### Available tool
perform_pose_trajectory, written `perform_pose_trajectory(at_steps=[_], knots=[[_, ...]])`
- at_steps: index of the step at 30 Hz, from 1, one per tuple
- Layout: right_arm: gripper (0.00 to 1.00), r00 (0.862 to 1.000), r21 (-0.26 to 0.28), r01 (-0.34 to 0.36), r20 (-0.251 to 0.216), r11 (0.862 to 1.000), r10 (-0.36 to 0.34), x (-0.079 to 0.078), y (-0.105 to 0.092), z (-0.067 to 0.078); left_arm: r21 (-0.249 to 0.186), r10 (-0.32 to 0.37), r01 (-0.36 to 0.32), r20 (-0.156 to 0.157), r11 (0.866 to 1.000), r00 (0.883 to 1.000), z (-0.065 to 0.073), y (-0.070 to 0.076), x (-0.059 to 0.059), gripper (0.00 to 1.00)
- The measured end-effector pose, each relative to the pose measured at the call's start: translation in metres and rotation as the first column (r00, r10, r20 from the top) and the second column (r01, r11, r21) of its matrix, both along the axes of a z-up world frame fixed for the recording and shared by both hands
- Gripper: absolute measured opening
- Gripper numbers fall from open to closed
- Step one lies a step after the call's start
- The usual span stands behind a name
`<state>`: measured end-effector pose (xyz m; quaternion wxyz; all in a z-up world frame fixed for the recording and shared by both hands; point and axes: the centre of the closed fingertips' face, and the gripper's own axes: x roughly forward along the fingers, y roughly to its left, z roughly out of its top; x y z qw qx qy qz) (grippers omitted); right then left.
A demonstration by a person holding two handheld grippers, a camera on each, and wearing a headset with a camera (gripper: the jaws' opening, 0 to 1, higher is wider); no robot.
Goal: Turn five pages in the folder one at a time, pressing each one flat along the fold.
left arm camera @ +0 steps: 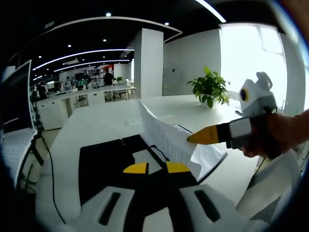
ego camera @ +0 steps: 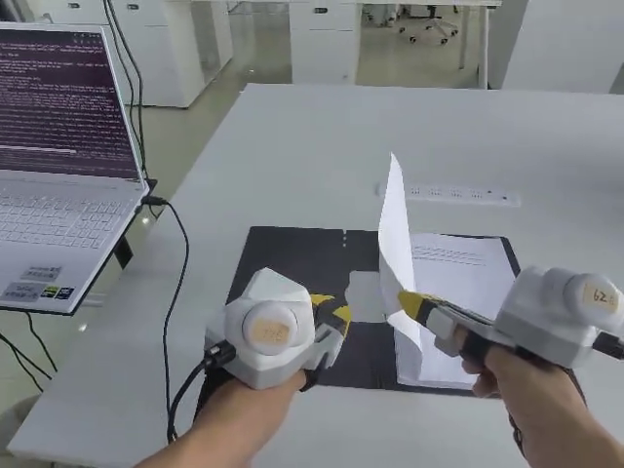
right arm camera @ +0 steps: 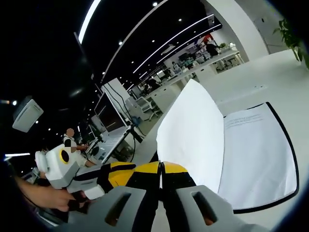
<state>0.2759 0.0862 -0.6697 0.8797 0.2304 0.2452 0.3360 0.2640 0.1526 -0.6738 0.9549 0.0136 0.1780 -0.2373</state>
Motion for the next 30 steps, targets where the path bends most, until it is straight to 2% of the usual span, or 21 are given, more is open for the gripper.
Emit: perform_pose_trajectory(at_steps=[9, 13, 17, 30], knots=[[0.00, 0.999, -0.011, -0.050, -0.022, 0.999, 0.050, -0.002, 0.031, -0.011, 0.005, 0.041, -0.041, 0.009, 0.999, 0.999, 0.002, 0.027, 0.000, 0.10], [0.00, 0.996, -0.031, -0.076, -0.041, 0.997, 0.075, -0.002, 0.043, -0.022, 0.005, 0.060, -0.060, 0.004, 0.998, 0.998, 0.000, 0.037, -0.002, 0.10], [0.00, 0.993, -0.069, -0.101, -0.069, 0.992, 0.096, -0.003, 0.054, -0.036, 0.010, 0.072, -0.072, -0.008, 0.997, 0.997, -0.006, 0.045, -0.003, 0.10], [0.00, 0.981, -0.128, -0.158, -0.131, 0.979, 0.141, -0.002, 0.081, -0.072, 0.029, 0.089, -0.087, -0.056, 0.996, 0.995, -0.028, 0.064, -0.008, 0.10]])
